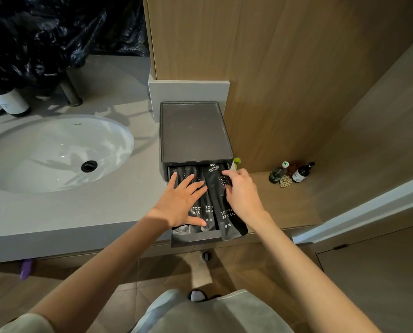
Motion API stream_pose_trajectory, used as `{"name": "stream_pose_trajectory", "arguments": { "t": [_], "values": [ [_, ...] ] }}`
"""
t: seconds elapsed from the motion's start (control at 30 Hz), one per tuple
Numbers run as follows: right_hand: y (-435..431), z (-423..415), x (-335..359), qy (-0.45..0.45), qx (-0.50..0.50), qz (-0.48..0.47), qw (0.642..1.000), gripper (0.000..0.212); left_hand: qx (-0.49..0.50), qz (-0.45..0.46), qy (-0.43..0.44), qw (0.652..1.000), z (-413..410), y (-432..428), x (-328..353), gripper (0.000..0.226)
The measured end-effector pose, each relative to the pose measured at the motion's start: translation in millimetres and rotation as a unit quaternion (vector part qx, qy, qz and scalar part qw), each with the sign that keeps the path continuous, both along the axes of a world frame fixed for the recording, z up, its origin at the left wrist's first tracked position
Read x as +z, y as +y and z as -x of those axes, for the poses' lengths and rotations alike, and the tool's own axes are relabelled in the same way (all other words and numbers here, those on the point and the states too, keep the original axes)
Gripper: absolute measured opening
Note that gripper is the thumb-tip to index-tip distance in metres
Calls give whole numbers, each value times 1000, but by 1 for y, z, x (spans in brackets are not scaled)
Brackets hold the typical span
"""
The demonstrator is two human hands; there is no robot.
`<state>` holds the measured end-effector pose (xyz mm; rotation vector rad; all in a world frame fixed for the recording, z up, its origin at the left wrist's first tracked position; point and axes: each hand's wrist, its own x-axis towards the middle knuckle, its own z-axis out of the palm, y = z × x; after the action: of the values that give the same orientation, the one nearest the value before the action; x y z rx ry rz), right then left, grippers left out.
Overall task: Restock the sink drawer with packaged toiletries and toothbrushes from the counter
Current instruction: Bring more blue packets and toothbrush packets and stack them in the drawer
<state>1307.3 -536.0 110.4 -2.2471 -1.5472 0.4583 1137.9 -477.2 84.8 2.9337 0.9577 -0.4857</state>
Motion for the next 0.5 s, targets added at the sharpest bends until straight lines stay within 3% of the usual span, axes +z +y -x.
{"name": "stream_pose_trajectory", "arguments": {
  "t": [0.33,0.5],
  "values": [
    [-19,-44,25,246,-83,2,966,50,-47,-61,10,997,-11,8,5,100],
    [-46,-64,45,283,-67,-50,956,48,-87,-75,25,993,-21,17,5,117]
  ]
}}
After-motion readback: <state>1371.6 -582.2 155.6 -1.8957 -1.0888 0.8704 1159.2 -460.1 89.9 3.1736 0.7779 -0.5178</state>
